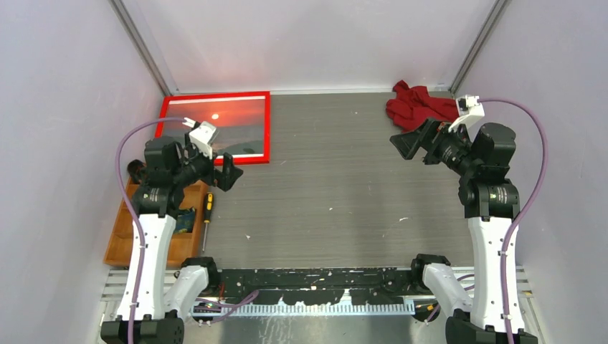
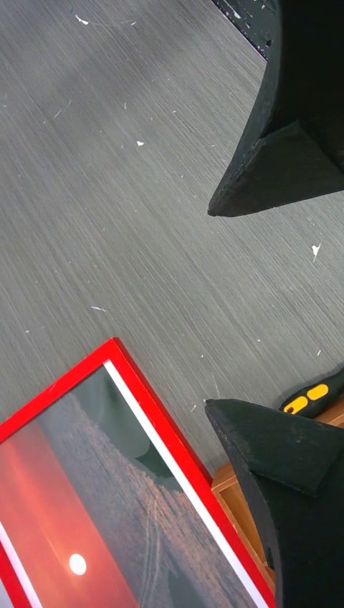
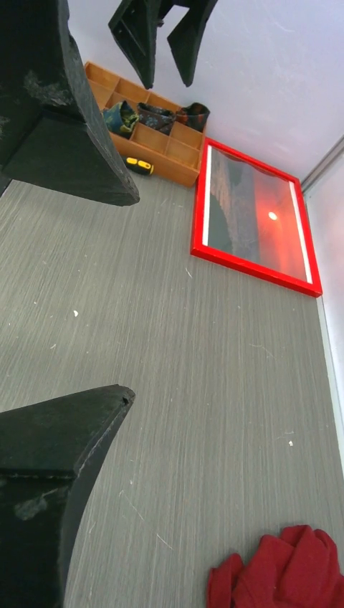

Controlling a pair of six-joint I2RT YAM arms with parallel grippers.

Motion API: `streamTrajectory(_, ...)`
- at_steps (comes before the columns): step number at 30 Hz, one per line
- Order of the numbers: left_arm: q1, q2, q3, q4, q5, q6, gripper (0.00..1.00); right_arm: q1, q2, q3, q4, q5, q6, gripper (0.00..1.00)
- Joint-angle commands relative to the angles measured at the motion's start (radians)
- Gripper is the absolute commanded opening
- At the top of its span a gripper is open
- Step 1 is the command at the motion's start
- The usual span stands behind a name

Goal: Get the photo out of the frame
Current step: Move the photo frame to the center of the board.

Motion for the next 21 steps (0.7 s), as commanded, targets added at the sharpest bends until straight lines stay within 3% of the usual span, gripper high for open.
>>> streamTrajectory(1,0.005,-0.008,-0.013,0.076,0.003,-0.036,1.00,0.004,-0.012,-0.018,0.057,0.036,0.026,1.00)
streamTrajectory(6,0.005,-0.002,-0.038,0.133,0.007,-0.049,1.00,0.003,-0.019,-0.084,0.091,0.039,-0.130,1.00)
streamTrajectory(12,-0.024,0.090,0.027,0.142,-0.119,-0.096,1.00,0.003,-0.030,-0.153,0.151,0.102,-0.186,1.00)
streamTrajectory(18,-0.269,0.209,0.090,0.158,-0.357,0.001,1.00,0.003,-0.050,-0.211,0.196,0.143,-0.241,1.00)
streamTrajectory(21,-0.351,0.276,0.098,0.159,-0.378,0.096,1.00,0.004,-0.046,-0.231,0.209,0.141,-0.268,1.00)
